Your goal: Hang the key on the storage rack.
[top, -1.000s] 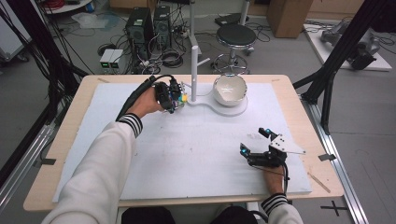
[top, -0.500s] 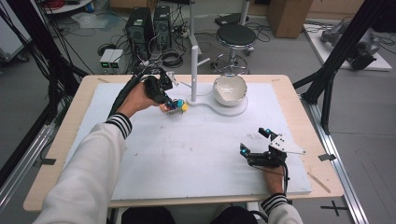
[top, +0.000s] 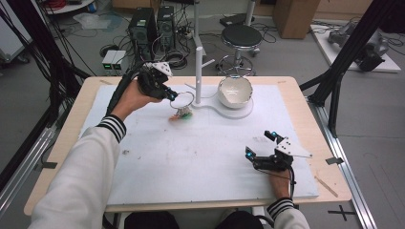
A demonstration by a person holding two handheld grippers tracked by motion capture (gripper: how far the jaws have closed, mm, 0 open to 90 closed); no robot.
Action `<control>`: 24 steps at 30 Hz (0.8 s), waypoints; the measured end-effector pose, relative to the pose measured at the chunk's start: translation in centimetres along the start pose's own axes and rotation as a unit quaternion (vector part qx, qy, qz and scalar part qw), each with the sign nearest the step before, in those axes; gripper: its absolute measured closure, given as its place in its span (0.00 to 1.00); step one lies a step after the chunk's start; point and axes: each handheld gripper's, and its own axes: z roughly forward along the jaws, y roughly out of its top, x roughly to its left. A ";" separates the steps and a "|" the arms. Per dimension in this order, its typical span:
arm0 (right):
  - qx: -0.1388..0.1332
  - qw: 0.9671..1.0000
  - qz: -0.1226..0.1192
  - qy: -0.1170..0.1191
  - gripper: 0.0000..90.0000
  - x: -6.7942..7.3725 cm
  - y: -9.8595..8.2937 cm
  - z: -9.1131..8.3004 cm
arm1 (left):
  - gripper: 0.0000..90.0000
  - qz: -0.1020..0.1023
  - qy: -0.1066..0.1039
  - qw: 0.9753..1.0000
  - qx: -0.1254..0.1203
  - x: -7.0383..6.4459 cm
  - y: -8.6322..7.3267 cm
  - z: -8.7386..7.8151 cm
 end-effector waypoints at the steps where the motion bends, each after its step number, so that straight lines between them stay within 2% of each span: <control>1: 0.000 1.000 -0.001 0.000 0.01 0.0 0.0 0.0 | 0.97 0.001 -0.004 1.000 -0.006 0.1 0.0 -0.1; 9: 0.000 1.000 -0.001 0.000 0.01 0.0 0.0 0.0 | 0.97 -0.001 -0.020 0.998 -0.056 0.0 0.4 -0.7; 12: 0.001 1.000 0.002 -0.001 0.01 0.0 0.0 0.0 | 0.97 -0.003 -0.022 0.998 -0.064 0.0 0.4 -0.8; 16: 0.000 1.000 0.001 0.000 0.01 0.0 0.0 0.0 | 0.97 -0.013 -0.025 0.995 -0.090 0.0 0.6 -0.9; 24: 0.001 1.000 0.004 -0.001 0.01 0.0 0.0 0.0 | 0.97 -0.012 -0.030 0.993 -0.111 0.1 0.8 -0.7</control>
